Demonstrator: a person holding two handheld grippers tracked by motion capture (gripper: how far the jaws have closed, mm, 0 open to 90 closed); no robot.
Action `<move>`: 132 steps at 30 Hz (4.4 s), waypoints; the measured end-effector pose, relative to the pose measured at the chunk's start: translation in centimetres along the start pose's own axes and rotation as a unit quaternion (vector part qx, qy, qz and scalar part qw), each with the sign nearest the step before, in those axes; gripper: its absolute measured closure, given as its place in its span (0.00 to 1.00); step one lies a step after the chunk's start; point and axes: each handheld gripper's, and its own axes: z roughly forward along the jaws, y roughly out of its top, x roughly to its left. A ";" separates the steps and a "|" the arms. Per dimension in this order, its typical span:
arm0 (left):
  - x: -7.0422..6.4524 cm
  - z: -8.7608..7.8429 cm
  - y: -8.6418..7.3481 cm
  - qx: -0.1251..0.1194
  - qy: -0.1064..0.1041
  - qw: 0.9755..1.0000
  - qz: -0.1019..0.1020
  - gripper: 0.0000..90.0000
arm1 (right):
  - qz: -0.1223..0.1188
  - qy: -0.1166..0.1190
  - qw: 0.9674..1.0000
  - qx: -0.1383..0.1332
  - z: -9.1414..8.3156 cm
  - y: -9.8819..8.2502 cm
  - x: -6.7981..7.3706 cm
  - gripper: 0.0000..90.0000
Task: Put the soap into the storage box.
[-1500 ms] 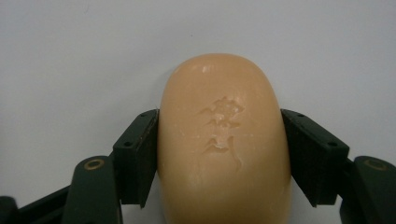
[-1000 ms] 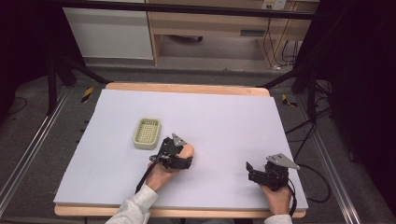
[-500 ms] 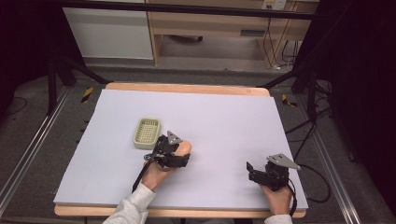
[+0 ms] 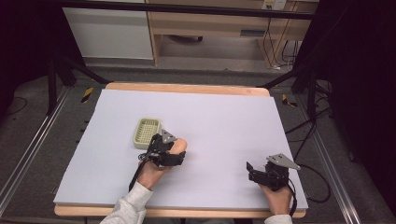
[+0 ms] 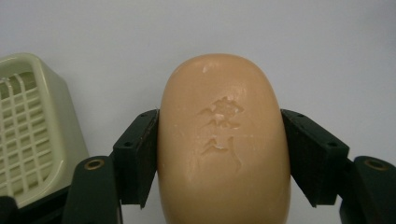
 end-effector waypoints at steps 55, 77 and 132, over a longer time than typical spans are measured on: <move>6.9 -3.1 0.3 -0.032 0.070 0.994 -0.077 0.35 | 0.001 0.002 1.000 0.002 0.1 0.0 0.1 0.11; 9.5 -1.3 0.6 -0.017 0.092 0.991 -0.095 0.35 | -0.001 0.001 1.000 0.003 0.2 0.0 0.1 0.11; 11.6 2.3 -0.2 0.013 0.112 0.988 -0.103 0.35 | -0.002 0.000 1.000 0.004 0.3 0.0 0.0 0.11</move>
